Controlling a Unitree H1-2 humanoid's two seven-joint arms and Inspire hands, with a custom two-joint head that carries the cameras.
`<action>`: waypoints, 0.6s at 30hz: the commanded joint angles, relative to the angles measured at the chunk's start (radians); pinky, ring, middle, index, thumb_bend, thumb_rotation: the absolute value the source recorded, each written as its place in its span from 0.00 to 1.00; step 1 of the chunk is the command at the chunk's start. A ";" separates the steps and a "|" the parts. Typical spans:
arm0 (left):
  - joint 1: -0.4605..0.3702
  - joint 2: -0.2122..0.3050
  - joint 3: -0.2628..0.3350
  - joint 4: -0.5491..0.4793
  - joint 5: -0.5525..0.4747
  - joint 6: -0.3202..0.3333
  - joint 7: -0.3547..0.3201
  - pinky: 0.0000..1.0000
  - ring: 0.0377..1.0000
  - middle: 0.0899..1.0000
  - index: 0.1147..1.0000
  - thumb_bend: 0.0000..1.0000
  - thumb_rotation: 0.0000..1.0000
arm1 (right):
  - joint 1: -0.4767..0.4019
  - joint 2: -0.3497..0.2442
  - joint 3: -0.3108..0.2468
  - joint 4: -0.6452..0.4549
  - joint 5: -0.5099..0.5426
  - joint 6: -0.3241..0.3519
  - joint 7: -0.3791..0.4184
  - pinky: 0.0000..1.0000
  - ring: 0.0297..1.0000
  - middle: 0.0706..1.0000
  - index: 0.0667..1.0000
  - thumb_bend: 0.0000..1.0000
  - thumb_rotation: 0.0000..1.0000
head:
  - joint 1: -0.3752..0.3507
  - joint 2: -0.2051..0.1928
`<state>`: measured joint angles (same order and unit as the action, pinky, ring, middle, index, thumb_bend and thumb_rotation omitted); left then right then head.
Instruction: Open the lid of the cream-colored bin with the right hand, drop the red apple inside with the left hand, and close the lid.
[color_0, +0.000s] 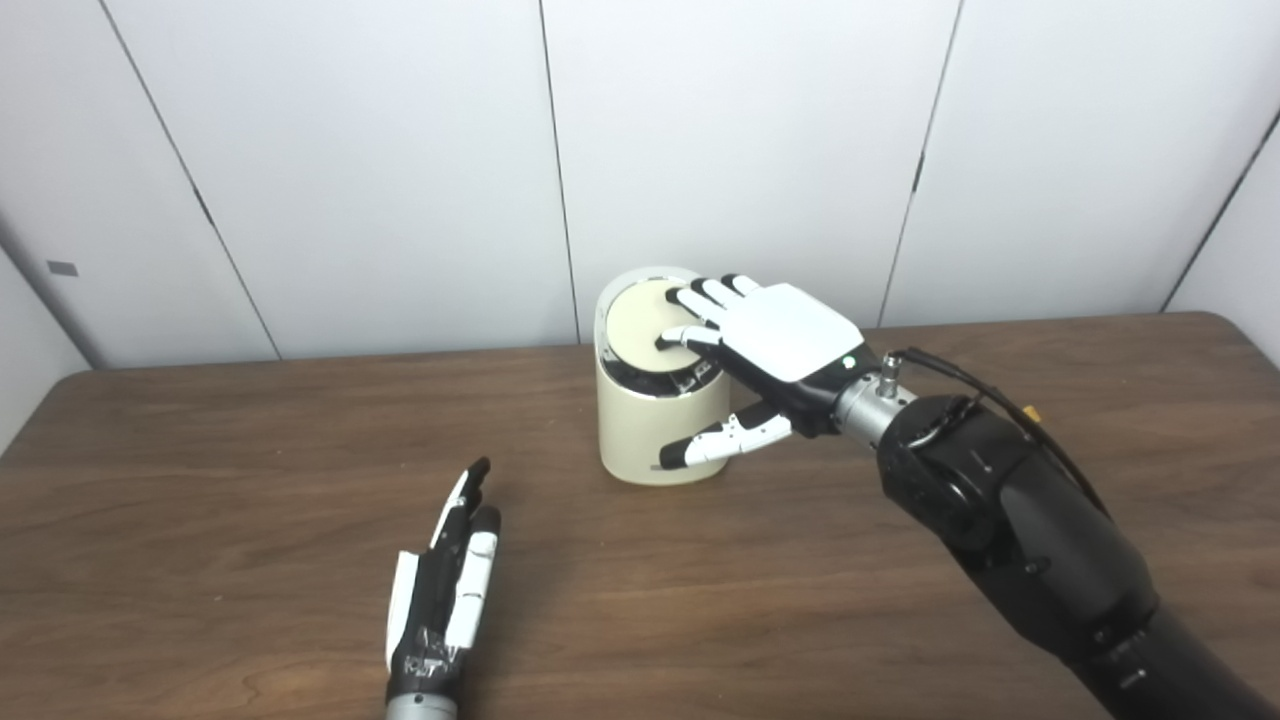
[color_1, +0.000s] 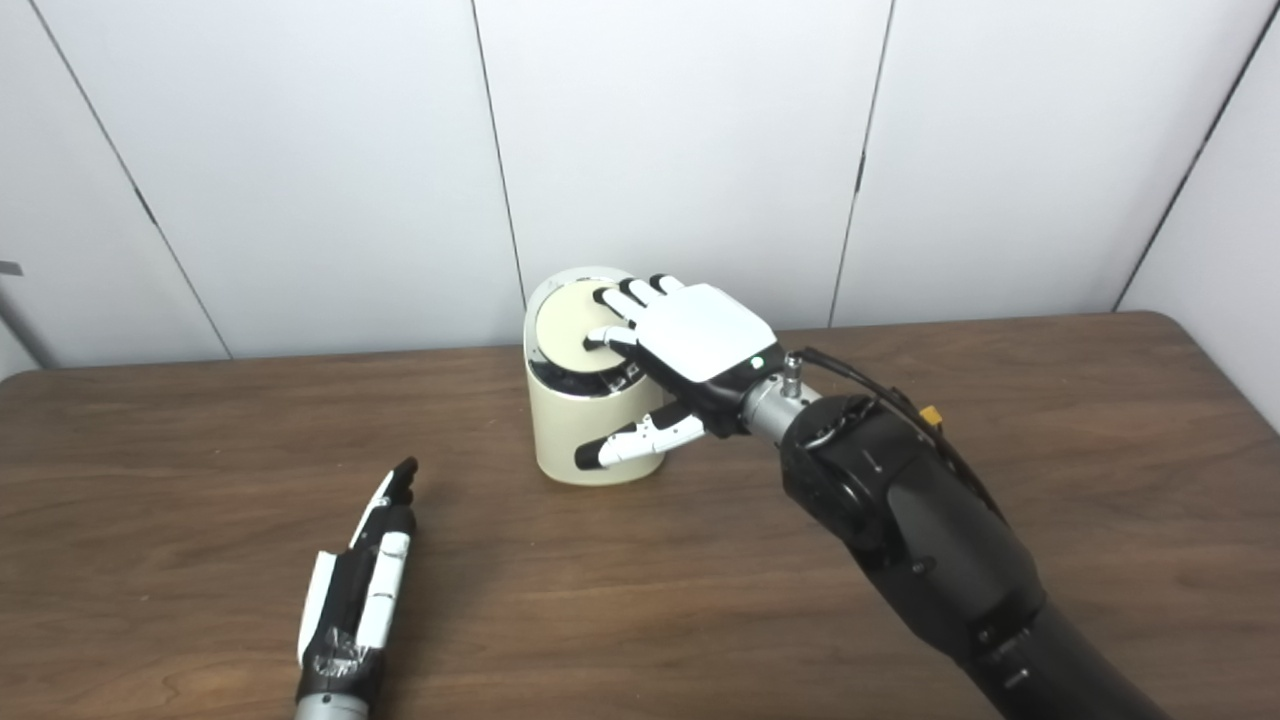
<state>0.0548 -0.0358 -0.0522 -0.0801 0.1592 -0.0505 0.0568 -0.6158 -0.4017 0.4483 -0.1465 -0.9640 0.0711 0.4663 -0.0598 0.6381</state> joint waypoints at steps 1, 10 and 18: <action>0.027 -0.012 -0.013 0.017 -0.005 0.024 -0.006 0.98 0.99 0.99 0.97 0.57 0.94 | -0.001 0.015 -0.007 -0.015 0.040 0.003 0.042 1.00 1.00 1.00 0.85 0.64 1.00 | -0.001 0.001; 0.035 -0.023 -0.009 -0.031 -0.047 0.036 -0.009 0.99 0.98 0.97 0.96 0.62 0.93 | 0.038 0.064 -0.172 -0.153 0.220 0.179 0.121 1.00 1.00 1.00 0.99 0.60 1.00 | 0.002 0.010; 0.034 -0.037 0.031 -0.151 -0.169 0.090 -0.018 0.89 0.93 0.94 0.96 0.62 0.86 | 0.126 0.080 -0.334 -0.204 0.426 0.303 0.096 0.96 1.00 1.00 1.00 0.57 1.00 | 0.009 0.007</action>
<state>0.0982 -0.0669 -0.0242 -0.1862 0.0026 0.0320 0.0457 -0.4827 -0.3211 0.1430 -0.3158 -0.5733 0.3560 0.5904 -0.0522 0.6443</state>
